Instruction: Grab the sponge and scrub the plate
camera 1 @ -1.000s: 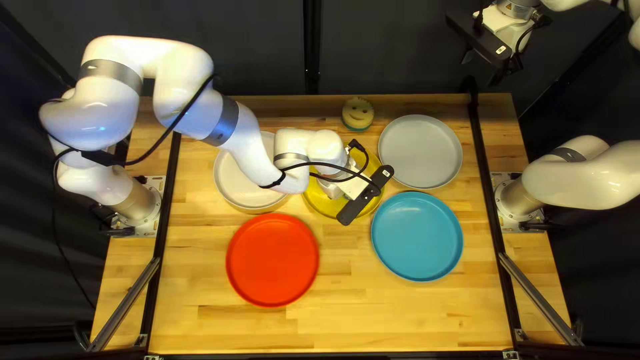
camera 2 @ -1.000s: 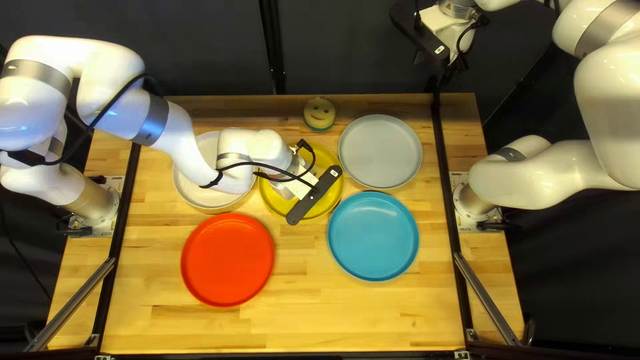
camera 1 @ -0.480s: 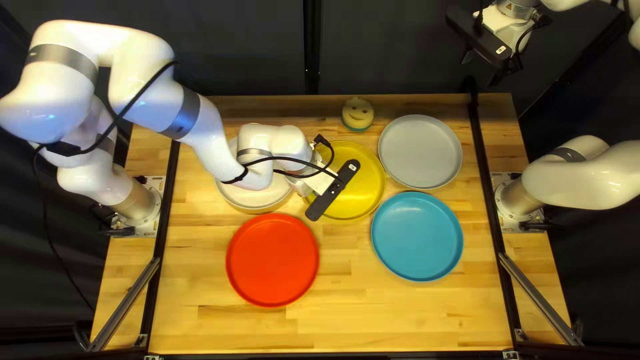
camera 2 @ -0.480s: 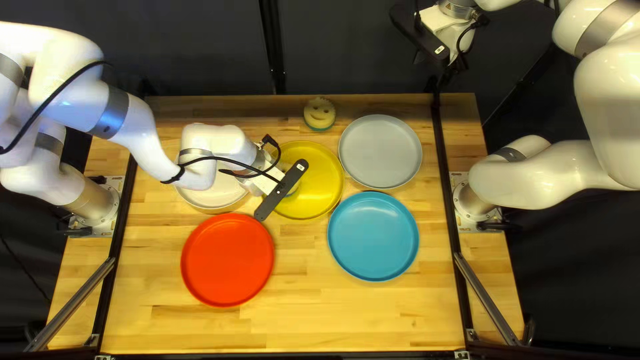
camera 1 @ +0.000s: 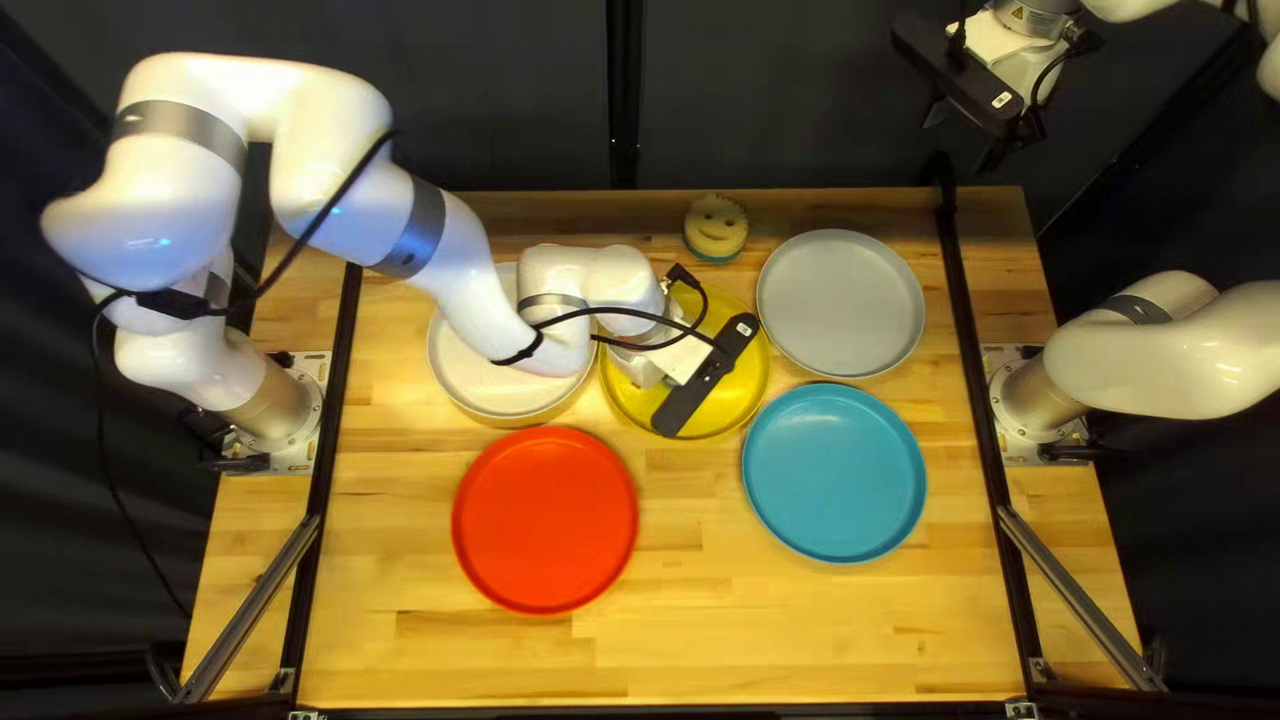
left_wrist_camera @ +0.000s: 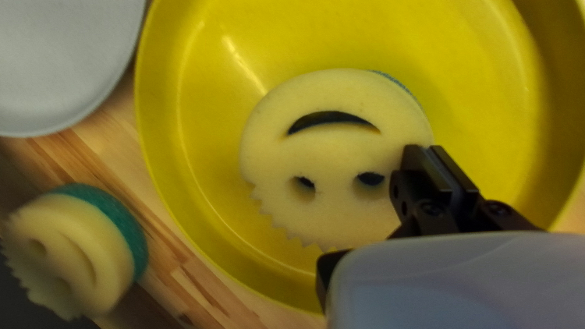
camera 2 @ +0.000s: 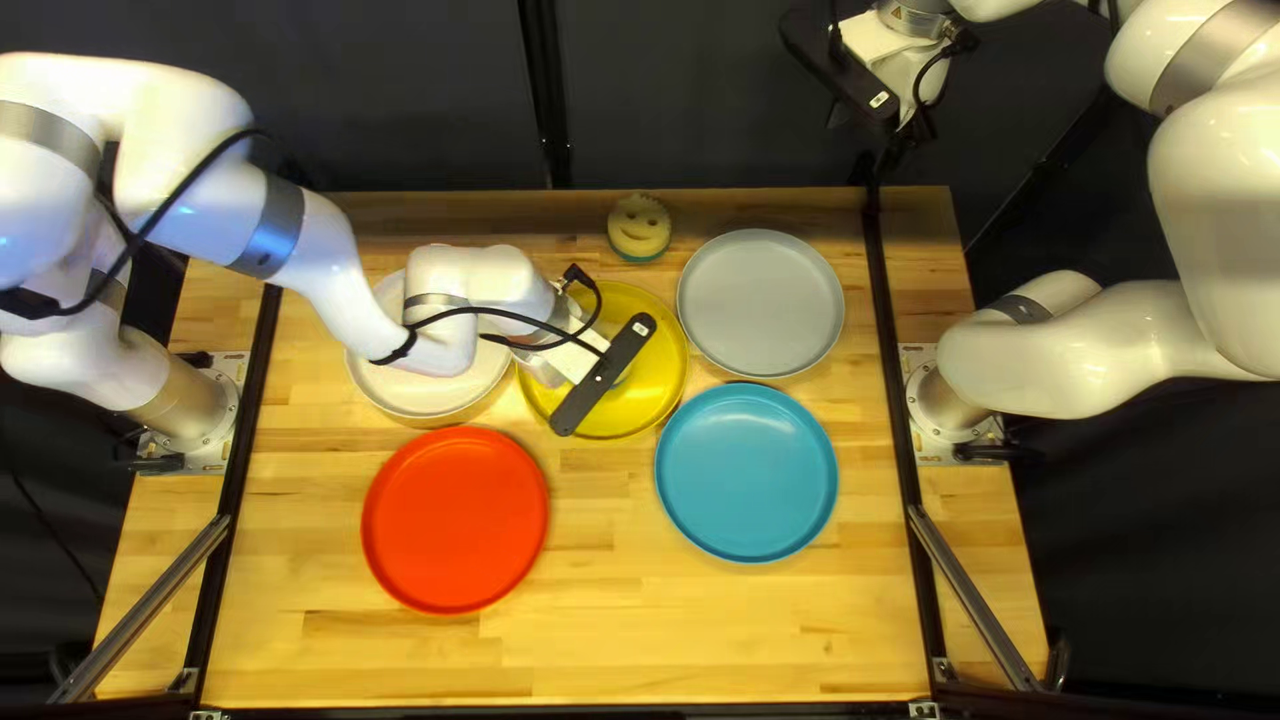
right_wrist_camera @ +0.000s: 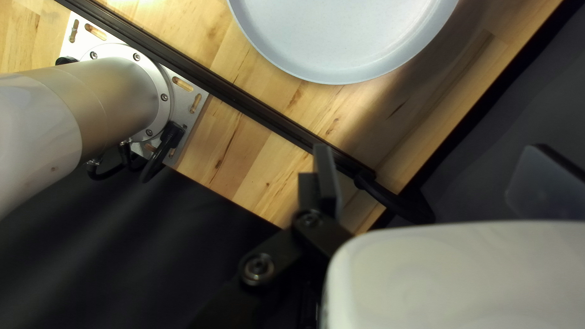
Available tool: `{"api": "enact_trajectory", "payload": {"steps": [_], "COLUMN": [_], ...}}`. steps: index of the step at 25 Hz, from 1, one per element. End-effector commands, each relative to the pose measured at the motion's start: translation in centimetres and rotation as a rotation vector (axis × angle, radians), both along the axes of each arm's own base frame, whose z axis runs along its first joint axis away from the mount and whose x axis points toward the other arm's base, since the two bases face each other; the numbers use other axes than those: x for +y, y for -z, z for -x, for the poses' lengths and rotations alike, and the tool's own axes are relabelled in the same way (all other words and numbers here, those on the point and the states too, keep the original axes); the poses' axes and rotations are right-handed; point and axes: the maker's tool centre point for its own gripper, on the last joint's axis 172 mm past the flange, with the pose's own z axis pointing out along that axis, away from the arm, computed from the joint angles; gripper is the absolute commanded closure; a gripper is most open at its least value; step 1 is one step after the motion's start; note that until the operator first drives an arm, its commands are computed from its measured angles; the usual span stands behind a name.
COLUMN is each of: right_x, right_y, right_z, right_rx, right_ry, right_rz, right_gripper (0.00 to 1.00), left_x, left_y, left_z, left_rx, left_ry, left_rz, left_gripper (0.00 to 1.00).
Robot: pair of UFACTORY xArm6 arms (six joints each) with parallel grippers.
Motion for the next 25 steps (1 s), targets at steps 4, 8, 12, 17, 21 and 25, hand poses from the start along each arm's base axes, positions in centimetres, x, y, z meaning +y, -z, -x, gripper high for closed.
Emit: {"api": "enact_trajectory", "payload": {"steps": [4,8,12,17,21,25], "right_x": [0.0,0.0,0.0,0.0,0.0,0.0], "right_y": [0.0,0.0,0.0,0.0,0.0,0.0], "right_z": [0.0,0.0,0.0,0.0,0.0,0.0], "right_rx": [0.000,0.000,0.000,0.000,0.000,0.000], "right_ry": [0.000,0.000,0.000,0.000,0.000,0.000], "right_rz": [0.000,0.000,0.000,0.000,0.000,0.000], "right_gripper": [0.00,0.00,0.00,0.00,0.00,0.00], "left_x": [0.8,2.0,2.8,3.6,4.5,4.9], "left_y": [-0.2,-0.6,-0.7,-0.1,0.7,1.0], "left_z": [1.6,4.4,6.3,6.6,4.3,2.7], "left_rx": [0.002,0.013,0.023,0.032,0.034,0.033], "left_ry": [0.001,-0.025,-0.047,-0.064,-0.056,-0.044], "left_rz": [-0.001,0.001,0.002,0.010,0.016,0.022], "left_gripper": [1.00,1.00,1.00,1.00,1.00,1.00]}}
